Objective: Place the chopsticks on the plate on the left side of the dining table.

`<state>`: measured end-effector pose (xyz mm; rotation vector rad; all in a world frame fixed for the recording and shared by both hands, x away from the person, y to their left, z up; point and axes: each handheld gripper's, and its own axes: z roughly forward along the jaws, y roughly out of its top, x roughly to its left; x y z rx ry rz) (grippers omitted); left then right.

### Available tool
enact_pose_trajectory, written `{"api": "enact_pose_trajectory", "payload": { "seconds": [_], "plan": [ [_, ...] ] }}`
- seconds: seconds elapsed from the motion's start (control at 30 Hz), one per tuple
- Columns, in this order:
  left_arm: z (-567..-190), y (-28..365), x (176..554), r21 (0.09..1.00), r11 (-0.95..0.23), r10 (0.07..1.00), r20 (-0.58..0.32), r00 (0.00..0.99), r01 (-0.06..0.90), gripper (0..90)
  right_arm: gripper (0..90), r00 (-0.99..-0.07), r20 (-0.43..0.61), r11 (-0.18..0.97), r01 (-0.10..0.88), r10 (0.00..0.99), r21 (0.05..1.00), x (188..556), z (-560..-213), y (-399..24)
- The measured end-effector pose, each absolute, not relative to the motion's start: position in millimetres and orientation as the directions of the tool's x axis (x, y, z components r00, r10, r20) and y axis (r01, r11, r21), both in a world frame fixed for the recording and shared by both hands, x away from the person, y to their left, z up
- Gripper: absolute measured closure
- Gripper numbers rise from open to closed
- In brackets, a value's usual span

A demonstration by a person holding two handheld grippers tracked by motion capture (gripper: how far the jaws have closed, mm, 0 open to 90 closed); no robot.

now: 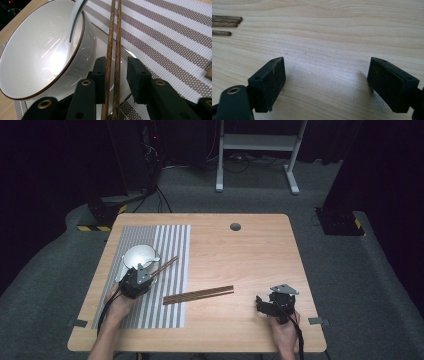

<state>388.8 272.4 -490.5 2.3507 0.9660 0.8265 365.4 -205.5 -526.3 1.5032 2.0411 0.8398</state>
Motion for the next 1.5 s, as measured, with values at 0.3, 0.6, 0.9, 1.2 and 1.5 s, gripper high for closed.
{"api": "enact_pose_trajectory", "payload": {
  "seconds": [0.3, 0.6, 0.9, 1.2, 1.5],
  "plan": [
    [-484.9, 275.5, 383.6, 0.657, -0.589, 0.776, 0.298, 0.555, 0.470, 62.3, 14.7, -0.292, -0.012, 0.214, 0.671, 0.956, 0.710, 365.4, -526.3, -205.5],
    [-483.2, 277.8, 371.6, 0.694, -0.532, 0.809, 0.249, 0.532, 0.485, 54.9, 14.7, -0.292, -0.012, 0.214, 0.671, 0.956, 0.710, 365.4, -526.2, -205.5],
    [-476.1, 281.3, 363.3, 0.733, -0.451, 0.862, 0.209, 0.462, 0.510, 41.0, 14.7, -0.293, -0.012, 0.214, 0.671, 0.956, 0.710, 365.4, -526.2, -205.4],
    [-472.6, 287.2, 353.2, 0.787, -0.342, 0.905, 0.127, 0.407, 0.514, 34.8, 14.7, -0.293, -0.012, 0.214, 0.671, 0.956, 0.710, 365.4, -526.2, -205.4],
    [-471.2, 293.1, 340.7, 0.808, -0.257, 0.935, 0.070, 0.346, 0.530, 31.8, 14.8, -0.293, -0.012, 0.214, 0.671, 0.956, 0.710, 365.4, -526.2, -205.4]
  ]
}}
